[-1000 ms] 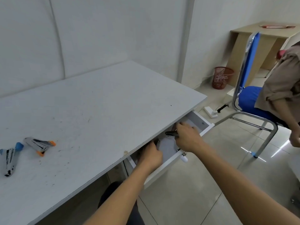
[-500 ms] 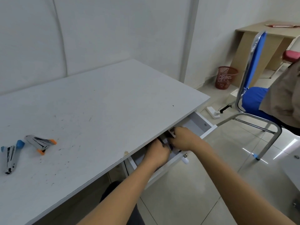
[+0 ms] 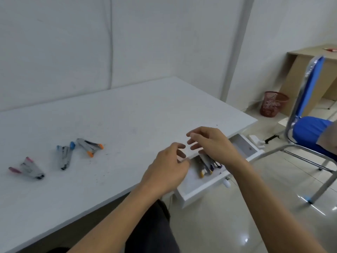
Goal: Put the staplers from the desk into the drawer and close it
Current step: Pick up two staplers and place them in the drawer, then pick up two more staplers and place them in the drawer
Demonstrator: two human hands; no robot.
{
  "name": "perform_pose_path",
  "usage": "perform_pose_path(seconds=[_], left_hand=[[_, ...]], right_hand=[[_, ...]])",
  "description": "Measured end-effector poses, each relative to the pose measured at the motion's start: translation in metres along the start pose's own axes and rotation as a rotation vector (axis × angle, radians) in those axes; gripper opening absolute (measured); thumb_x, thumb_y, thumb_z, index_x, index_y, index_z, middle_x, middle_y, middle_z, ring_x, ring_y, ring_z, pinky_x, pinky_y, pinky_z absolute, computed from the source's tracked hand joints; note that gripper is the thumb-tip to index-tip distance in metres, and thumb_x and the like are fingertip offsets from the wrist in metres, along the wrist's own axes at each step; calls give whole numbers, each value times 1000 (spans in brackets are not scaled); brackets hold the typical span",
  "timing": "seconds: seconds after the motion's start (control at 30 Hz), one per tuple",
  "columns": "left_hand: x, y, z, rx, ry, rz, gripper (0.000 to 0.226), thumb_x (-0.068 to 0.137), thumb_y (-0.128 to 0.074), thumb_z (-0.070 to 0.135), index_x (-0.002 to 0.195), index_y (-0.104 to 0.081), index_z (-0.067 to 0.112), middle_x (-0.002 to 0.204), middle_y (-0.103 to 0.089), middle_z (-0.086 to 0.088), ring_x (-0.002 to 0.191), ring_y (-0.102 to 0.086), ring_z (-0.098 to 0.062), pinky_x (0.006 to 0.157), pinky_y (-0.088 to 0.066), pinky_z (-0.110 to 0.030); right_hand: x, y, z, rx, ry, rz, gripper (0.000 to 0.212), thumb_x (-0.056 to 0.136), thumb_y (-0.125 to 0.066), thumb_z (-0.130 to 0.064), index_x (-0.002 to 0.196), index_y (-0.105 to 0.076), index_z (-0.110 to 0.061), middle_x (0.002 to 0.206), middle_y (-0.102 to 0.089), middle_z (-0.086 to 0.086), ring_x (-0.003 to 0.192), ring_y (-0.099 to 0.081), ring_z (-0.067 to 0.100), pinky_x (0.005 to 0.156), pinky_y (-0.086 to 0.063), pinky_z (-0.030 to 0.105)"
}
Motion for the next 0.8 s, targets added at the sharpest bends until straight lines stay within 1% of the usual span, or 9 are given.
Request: perform_pose_path(seconds=[0.1,0.2,0.3,0.43,0.47,0.53,0.63,0.7,0.8], left_hand=[[-10,50,-19,-27,27,153,40,89,-54,36,129,-50,33,115,-61,17,94,-59,1,87,-53,-34],[-20,94,-46,-30,79,255,31,91,-56,31,122,-53,30,114,-61,15,92,-56,3,80,-47,-27],[-32,133,-80,-27,157,353,25,90,-58,29,116,-55,29,112,-62,13,90,-56,2,76,-46,-25],[-55,182,-128,-48,263,483,21,89,-61,28,109,-59,25,110,-63,8,93,-59,-6,67,-41,-21],[-62,197,-140,-34,291,517,21,88,-61,28,109,-59,25,110,-63,8,95,-59,-8,67,-41,-22],[-70,216,-157,46,338,566,24,86,-62,28,109,-58,26,113,-60,7,101,-58,-12,77,-44,-28],[-83,243,-183,173,406,624,25,83,-62,30,107,-55,30,119,-55,8,112,-54,-16,94,-43,-39],[-88,252,-196,252,439,640,30,83,-60,31,112,-56,27,122,-55,7,115,-52,-19,96,-38,-38],[-84,255,-199,360,430,639,35,84,-58,33,118,-55,24,121,-59,7,115,-51,-19,94,-33,-37]], right_hand=[[3,-40,-30,62,39,-20,26,98,-52,-34,110,-70,-20,95,-77,-4,86,-76,14,80,-58,34],[7,-83,-57,69,85,-68,28,99,-50,-35,115,-68,-19,98,-76,-3,87,-75,16,79,-58,34],[9,-121,-77,55,117,-133,28,99,-50,-35,115,-67,-19,99,-76,-3,87,-75,15,79,-59,34],[18,-158,-90,41,117,-205,22,97,-54,-30,109,-70,-20,97,-76,-2,87,-75,14,81,-58,34],[23,-169,-94,33,117,-217,21,97,-54,-28,107,-70,-20,97,-76,-2,87,-75,15,81,-57,35],[30,-181,-98,-12,133,-217,19,94,-56,-27,104,-71,-22,96,-75,-3,87,-73,15,80,-57,35],[40,-216,-110,-149,203,-241,18,92,-57,-28,105,-69,-26,101,-70,-7,89,-67,12,72,-53,27],[48,-241,-118,-261,256,-253,23,92,-58,-30,114,-66,-28,112,-66,-8,97,-63,12,80,-53,30],[54,-274,-128,-436,341,-251,40,95,-53,-31,135,-54,-24,133,-56,-3,119,-54,19,94,-49,37]])
Point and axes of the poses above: each hand's wrist, its own x-axis towards the middle knuckle, its own y-axis out of the back of the hand, z = x × y, the point moved 9 cm from there along x, towards the middle knuckle
